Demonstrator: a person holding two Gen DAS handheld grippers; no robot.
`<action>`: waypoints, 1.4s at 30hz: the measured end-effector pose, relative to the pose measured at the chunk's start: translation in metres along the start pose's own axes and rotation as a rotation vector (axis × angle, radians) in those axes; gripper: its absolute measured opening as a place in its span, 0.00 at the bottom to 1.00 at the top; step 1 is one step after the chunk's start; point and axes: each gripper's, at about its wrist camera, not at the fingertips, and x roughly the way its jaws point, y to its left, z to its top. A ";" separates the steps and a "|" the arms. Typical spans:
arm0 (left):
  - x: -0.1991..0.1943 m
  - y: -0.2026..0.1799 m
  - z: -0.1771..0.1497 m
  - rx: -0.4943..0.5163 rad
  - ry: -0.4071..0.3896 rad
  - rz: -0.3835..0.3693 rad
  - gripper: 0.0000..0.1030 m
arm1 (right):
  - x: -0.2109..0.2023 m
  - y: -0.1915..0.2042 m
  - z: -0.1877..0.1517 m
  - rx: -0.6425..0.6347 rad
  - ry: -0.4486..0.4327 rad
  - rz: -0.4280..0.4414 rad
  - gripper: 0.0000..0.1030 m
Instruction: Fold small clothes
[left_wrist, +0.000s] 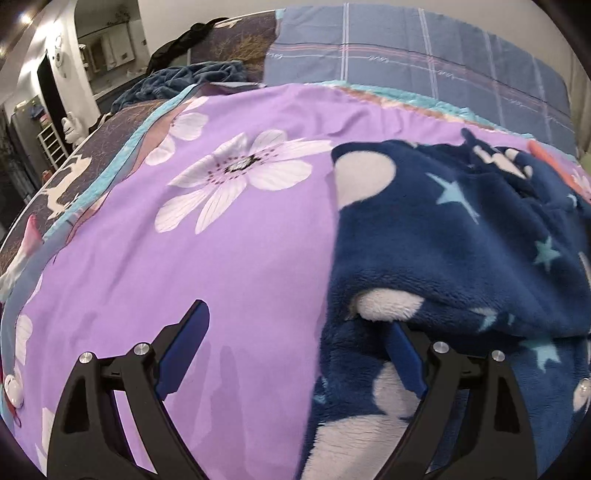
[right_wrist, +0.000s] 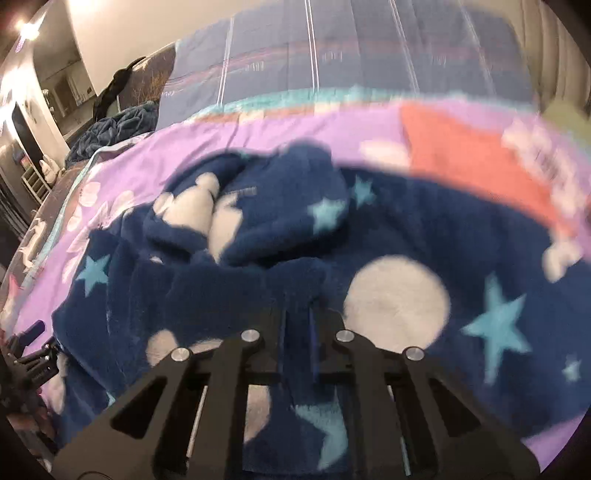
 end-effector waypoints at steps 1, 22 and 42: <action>0.000 0.001 -0.001 -0.005 -0.003 0.003 0.89 | -0.013 -0.001 0.002 0.008 -0.046 0.000 0.09; -0.036 0.013 -0.014 -0.044 -0.060 -0.047 0.90 | -0.033 -0.032 -0.067 0.035 0.105 0.055 0.47; -0.013 -0.140 -0.013 0.207 -0.012 -0.373 0.93 | -0.179 -0.248 -0.111 0.675 -0.239 -0.022 0.35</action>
